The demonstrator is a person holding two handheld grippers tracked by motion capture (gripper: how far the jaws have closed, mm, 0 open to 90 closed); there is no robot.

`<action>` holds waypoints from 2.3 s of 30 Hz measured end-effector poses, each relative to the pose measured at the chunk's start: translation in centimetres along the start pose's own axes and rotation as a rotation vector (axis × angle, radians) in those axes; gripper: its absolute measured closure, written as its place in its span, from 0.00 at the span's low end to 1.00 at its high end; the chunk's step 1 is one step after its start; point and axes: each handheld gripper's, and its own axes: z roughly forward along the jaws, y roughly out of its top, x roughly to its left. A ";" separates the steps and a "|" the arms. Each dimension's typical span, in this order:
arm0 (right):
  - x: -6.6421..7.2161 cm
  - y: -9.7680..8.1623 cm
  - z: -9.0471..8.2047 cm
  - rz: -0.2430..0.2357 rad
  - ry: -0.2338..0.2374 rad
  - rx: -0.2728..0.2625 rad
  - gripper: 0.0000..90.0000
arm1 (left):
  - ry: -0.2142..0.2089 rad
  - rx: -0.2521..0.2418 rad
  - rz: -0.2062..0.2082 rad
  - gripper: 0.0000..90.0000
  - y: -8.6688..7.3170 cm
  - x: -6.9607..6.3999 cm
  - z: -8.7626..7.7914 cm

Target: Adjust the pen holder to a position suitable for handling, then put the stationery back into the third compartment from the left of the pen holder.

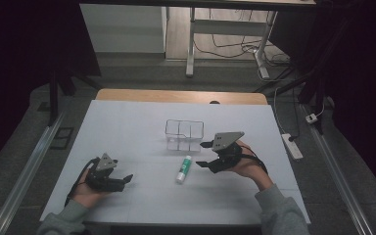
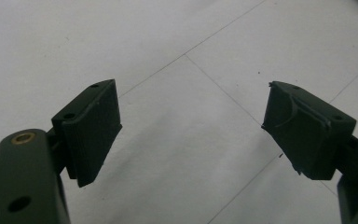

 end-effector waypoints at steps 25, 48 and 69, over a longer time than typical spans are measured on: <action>1.3 3.4 6.2 -0.338 0.286 0.293 0.38 | -0.009 0.007 0.006 0.21 0.1 0.1 0.3; 2.0 3.3 8.6 -0.437 0.329 0.373 0.40 | -0.016 0.019 0.014 0.20 0.0 0.0 0.3; 2.0 2.2 10.7 -0.511 0.359 0.431 0.72 | -0.018 0.017 0.020 0.20 0.0 0.0 0.2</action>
